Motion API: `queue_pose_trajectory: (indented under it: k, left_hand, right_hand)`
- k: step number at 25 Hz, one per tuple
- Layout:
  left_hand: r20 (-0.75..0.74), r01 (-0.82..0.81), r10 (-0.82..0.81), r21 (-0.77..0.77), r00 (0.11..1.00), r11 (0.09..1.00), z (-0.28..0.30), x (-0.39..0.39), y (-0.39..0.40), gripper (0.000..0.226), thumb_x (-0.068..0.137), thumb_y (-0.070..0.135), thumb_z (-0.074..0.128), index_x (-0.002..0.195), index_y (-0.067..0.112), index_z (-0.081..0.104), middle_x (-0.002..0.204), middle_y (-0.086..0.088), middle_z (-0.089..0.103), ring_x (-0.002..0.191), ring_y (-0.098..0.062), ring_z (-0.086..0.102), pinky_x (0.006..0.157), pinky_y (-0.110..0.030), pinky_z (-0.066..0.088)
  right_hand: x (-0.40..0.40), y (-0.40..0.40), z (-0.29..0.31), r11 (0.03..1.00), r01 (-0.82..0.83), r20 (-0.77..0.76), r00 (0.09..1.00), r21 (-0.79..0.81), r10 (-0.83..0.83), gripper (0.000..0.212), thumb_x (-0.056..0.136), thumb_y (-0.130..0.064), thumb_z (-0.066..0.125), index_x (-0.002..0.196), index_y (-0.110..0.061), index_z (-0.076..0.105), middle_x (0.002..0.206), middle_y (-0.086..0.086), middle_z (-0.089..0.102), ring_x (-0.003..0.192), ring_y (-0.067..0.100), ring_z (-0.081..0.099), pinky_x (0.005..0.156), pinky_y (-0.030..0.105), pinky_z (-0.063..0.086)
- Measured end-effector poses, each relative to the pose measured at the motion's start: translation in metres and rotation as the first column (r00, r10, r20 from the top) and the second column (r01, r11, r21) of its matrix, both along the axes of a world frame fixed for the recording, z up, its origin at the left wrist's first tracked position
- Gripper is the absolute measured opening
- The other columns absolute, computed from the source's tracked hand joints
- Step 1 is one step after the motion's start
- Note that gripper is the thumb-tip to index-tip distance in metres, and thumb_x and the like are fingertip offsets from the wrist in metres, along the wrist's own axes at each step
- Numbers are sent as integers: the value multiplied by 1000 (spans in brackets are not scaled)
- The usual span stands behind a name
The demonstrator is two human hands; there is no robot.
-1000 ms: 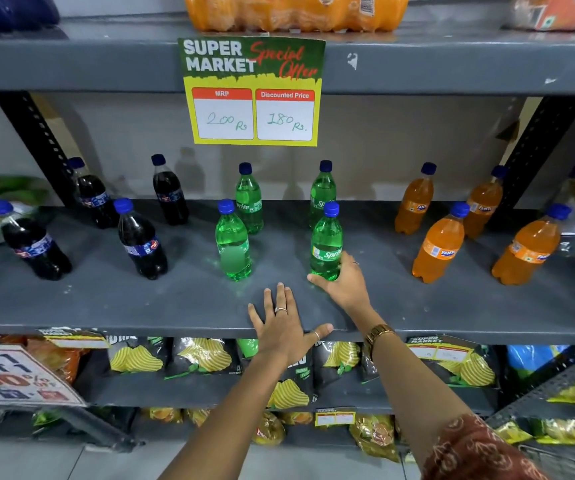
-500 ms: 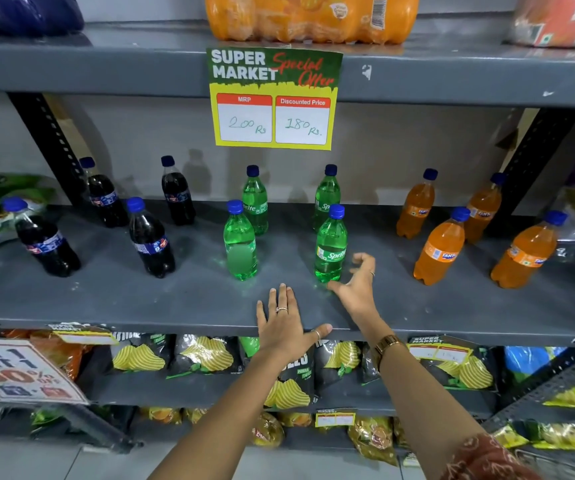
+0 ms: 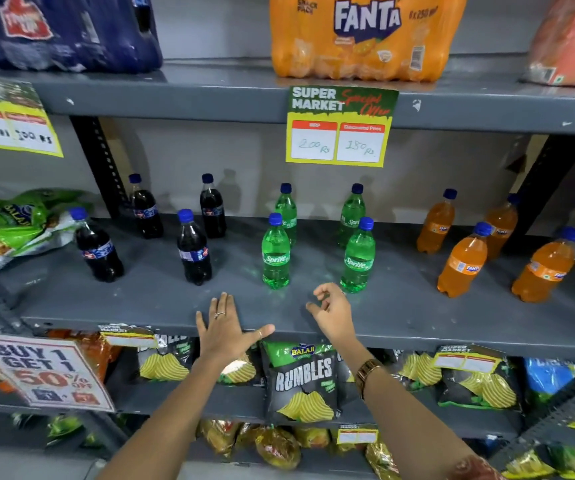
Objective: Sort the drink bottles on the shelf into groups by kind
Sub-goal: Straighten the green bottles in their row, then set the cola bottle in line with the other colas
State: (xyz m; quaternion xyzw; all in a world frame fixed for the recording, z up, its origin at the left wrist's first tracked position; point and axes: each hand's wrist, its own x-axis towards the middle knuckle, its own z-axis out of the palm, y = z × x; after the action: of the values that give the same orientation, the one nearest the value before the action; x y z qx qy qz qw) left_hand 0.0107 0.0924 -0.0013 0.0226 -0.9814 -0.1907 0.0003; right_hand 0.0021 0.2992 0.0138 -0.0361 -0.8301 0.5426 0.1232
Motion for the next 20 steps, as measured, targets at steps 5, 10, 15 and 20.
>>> queue_pose_trajectory:
  k: [5,10,15,20]
  left_hand:
    - [24,-96,96,22,995,995,3,-8,-57,121,61,85,48,148,11,6,159,-3,4,145,-20,-1,115,-53,-5]
    - [89,-188,186,11,978,982,6,-12,-111,127,57,86,50,147,11,1,159,-4,-1,145,-23,-5,114,-53,-5]
    - [121,-160,162,-28,979,987,10,-14,-149,132,53,91,44,148,11,-2,159,-3,-5,145,-22,-8,114,-53,-7]
    - [136,-120,121,-18,983,993,4,-16,-159,135,50,94,39,148,13,-8,158,-1,-11,144,-21,-14,113,-51,-12]
  right_hand:
    - [-13,-47,1,991,-133,27,991,15,133,23,72,4,66,79,-14,54,72,4,49,58,10,40,58,13,37]
    - [-23,-116,-2,959,-283,47,958,-6,283,22,74,-2,70,93,-6,59,73,-2,46,62,14,41,62,17,39]
    - [-44,-172,4,960,-275,94,958,45,270,49,76,-12,72,118,-4,49,99,5,49,85,17,47,77,23,40]
    - [-65,-201,11,974,-226,123,967,-2,224,65,74,-14,74,128,-3,40,125,16,52,118,28,47,103,41,40]
